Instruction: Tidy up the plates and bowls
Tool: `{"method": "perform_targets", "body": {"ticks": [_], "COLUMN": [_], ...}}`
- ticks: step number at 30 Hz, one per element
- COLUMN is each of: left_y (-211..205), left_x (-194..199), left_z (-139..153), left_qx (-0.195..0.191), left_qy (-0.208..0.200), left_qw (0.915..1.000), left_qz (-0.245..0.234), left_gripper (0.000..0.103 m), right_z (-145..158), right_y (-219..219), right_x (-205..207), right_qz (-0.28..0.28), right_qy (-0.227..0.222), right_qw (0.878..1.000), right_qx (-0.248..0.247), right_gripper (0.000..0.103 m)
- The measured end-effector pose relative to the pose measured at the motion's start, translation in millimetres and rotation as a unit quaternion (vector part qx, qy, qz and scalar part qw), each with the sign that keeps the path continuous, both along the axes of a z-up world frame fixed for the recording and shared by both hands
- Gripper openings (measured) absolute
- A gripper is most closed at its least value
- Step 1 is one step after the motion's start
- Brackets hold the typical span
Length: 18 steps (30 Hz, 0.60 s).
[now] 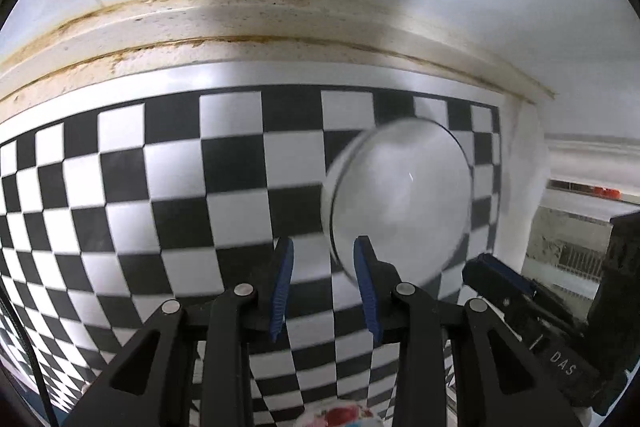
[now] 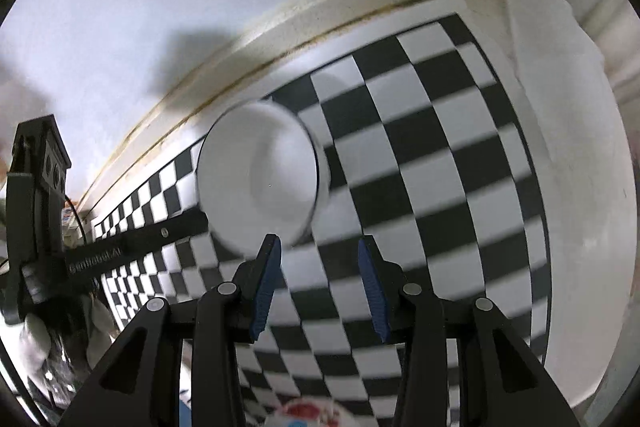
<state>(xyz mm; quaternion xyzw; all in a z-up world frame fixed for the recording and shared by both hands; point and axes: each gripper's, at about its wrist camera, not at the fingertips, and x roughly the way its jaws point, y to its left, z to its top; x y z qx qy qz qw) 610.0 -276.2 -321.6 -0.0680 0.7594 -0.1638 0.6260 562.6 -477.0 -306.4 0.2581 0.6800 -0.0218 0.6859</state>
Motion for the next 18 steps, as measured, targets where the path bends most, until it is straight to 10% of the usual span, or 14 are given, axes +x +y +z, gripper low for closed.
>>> {"method": "perform_targets", "body": {"ticks": [14,18], "left_y": [-21.1,-30.1], "left_x": [14.4,12.5], "left_z": [-32.0,-31.6], "left_qx": [0.003,0.002], "left_qy": [0.018,0.010], "left_qw": [0.9996,0.9995], "left_qz": [-0.022,-0.030], "left_gripper": [0.022,0.013], "right_z": [-54.4,-59.7], "right_y": [-11.9,-12.3], "right_x": [53.7,55.4], "right_qz": [0.008,0.011], "right_qy": [0.035,0.035], "right_qw": [0.999,0.999], "right_qx": [-0.004,0.000], "right_gripper": [0.042,0.012]}}
